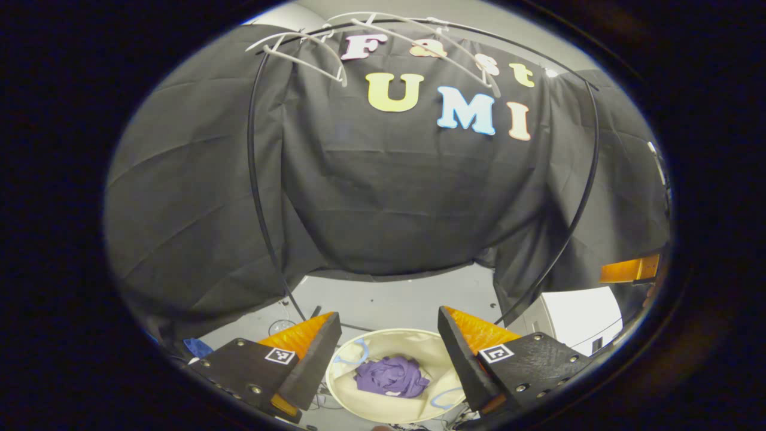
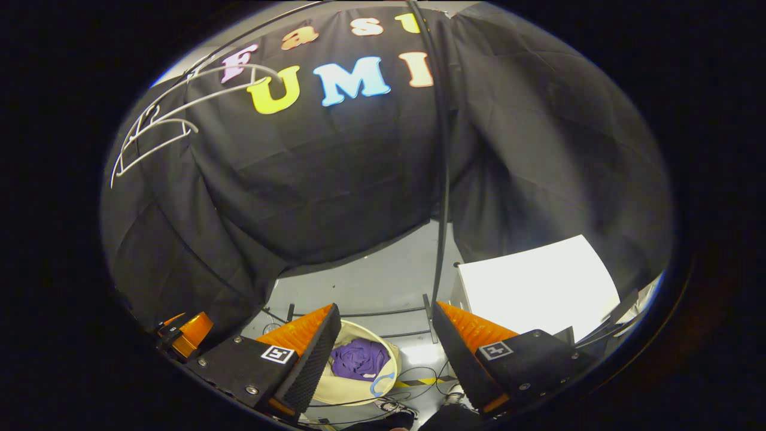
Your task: Grasp the clothes on the hanger with both hands and then place them into the laundry hamper below.
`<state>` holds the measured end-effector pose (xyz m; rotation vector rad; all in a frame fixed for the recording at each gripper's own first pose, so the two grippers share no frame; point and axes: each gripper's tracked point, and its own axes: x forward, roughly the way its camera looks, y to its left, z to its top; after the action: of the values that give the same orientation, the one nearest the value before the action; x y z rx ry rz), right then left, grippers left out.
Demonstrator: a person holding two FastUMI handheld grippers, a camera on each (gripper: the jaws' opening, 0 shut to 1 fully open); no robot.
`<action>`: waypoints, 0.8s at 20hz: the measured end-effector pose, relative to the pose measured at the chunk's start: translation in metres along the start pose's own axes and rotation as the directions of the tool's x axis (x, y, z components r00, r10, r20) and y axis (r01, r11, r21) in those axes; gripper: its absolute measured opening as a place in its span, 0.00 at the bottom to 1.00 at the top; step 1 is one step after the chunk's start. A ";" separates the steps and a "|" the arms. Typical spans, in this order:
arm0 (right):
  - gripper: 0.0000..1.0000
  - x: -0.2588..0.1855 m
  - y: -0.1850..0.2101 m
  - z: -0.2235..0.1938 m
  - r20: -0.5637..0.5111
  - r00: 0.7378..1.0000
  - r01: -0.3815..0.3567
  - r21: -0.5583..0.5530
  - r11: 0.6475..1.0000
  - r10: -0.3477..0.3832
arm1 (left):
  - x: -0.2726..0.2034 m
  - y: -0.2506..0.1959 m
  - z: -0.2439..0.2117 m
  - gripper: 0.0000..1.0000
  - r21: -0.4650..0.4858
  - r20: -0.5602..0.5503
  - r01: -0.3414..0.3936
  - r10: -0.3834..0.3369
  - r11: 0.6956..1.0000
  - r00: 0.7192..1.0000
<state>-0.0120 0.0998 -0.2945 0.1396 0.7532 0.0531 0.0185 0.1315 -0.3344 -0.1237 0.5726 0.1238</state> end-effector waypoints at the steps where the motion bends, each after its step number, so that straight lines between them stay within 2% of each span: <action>1: 1.00 -0.005 -0.010 0.006 0.018 1.000 0.008 0.001 1.000 -0.008 | -0.004 -0.013 0.009 0.95 -0.010 0.011 0.014 -0.014 1.000 1.000; 2: 0.96 -0.009 -0.020 0.016 0.041 0.999 0.015 -0.003 1.000 -0.015 | -0.007 -0.023 0.022 0.95 -0.013 0.029 0.023 -0.023 1.000 0.999; 3: 0.96 -0.013 -0.032 0.026 0.066 0.998 0.026 -0.003 1.000 -0.025 | -0.011 -0.030 0.036 0.95 -0.008 0.054 0.024 -0.024 1.000 0.998; 4: 0.96 -0.015 -0.046 0.034 0.086 0.996 0.039 0.001 0.999 -0.039 | -0.014 -0.037 0.053 0.89 0.000 0.083 0.022 -0.022 1.000 0.996; 5: 0.96 -0.016 -0.060 0.042 0.095 0.994 0.051 0.007 0.999 -0.052 | -0.018 -0.047 0.068 1.00 -0.001 0.112 0.024 -0.024 1.000 0.993; 8: 0.96 -0.026 -0.098 0.076 0.144 0.988 0.055 0.047 0.997 -0.062 | -0.030 -0.079 0.094 1.00 -0.032 0.150 0.024 -0.019 0.999 0.989; 9: 0.96 -0.031 -0.109 0.093 0.180 0.982 0.054 0.051 0.997 -0.062 | -0.033 -0.088 0.106 0.89 -0.040 0.173 0.016 -0.008 0.999 0.985; 10: 0.95 -0.035 -0.120 0.108 0.219 0.974 0.056 0.043 0.998 -0.064 | -0.038 -0.096 0.119 0.89 -0.046 0.202 0.002 0.007 0.999 0.979; 12: 0.96 -0.042 -0.143 0.128 0.301 0.950 0.080 0.011 0.997 -0.079 | -0.050 -0.110 0.144 1.00 -0.068 0.269 -0.021 0.039 0.997 0.962; 13: 0.91 -0.045 -0.153 0.140 0.333 0.940 0.086 -0.001 0.996 -0.080 | -0.057 -0.117 0.154 1.00 -0.082 0.294 -0.031 0.054 0.996 0.954; 14: 0.95 -0.049 -0.161 0.149 0.363 0.929 0.079 -0.011 0.997 -0.069 | -0.066 -0.123 0.168 1.00 -0.094 0.328 -0.041 0.070 0.995 0.942; 16: 0.95 -0.058 -0.174 0.168 0.420 0.907 0.050 -0.022 0.999 -0.036 | -0.087 -0.140 0.195 0.99 -0.102 0.401 -0.053 0.090 0.993 0.912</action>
<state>0.0598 -0.0962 -0.1594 0.0985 0.3227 -0.0080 0.0709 0.0157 -0.1134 -0.1594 0.1552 0.2401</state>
